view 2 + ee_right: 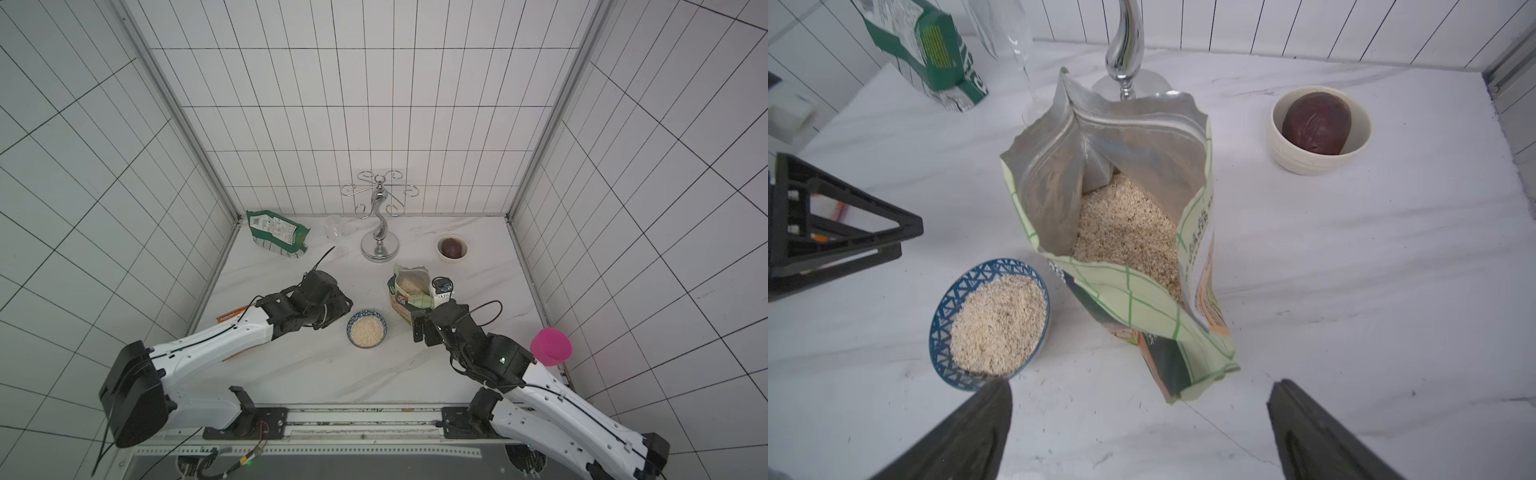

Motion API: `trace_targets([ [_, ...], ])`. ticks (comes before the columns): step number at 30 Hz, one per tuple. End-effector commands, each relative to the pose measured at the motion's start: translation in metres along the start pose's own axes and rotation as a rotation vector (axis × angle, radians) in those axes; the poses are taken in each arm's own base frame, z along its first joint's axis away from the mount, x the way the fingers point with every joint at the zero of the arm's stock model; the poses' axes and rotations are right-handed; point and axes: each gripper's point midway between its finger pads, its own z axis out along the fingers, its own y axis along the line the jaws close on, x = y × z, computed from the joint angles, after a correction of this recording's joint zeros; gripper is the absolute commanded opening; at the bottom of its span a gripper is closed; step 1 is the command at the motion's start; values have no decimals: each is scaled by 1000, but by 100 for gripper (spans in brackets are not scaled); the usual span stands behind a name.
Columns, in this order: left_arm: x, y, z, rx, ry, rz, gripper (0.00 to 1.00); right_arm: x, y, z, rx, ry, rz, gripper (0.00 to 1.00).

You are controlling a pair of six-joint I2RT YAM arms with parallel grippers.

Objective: Pour the oats into the breakfast bowl
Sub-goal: Place the oats bag at the center of the board, then close the oats bag at the center of the board.

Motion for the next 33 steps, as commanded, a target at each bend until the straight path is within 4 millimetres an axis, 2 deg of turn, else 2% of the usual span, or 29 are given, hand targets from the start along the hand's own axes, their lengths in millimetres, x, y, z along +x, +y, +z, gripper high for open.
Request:
trace_targets([
  [1, 6, -30, 1, 91, 32, 70, 58, 5, -9, -13, 36, 159, -149, 99],
  [5, 21, -54, 3, 152, 82, 136, 60, 2, -8, -5, -36, 285, -170, 99],
  [10, 30, -70, 6, 175, 108, 170, 62, -1, -11, 15, -116, 380, -165, 100],
  [16, 31, -82, 13, 186, 128, 162, 62, -11, -11, 36, -142, 417, -167, 89],
  [19, 31, -91, 19, 190, 138, 144, 62, -12, -9, 47, -140, 428, -169, 78],
  [22, 33, -103, 24, 201, 150, 148, 62, -9, -7, 52, -149, 445, -163, 61],
  [23, 33, -107, 25, 205, 152, 148, 61, -8, -7, 52, -148, 445, -158, 47],
  [24, 32, -110, 26, 207, 151, 149, 61, -8, -8, 50, -143, 445, -151, 23],
  [26, 29, -117, 28, 211, 143, 139, 61, -9, -9, 47, -134, 429, -131, 4],
  [27, 28, -119, 30, 211, 139, 136, 61, -9, -9, 45, -131, 424, -118, 0],
  [33, 21, -141, 37, 232, 131, 116, 60, -5, 3, 28, -123, 377, -63, 0],
])
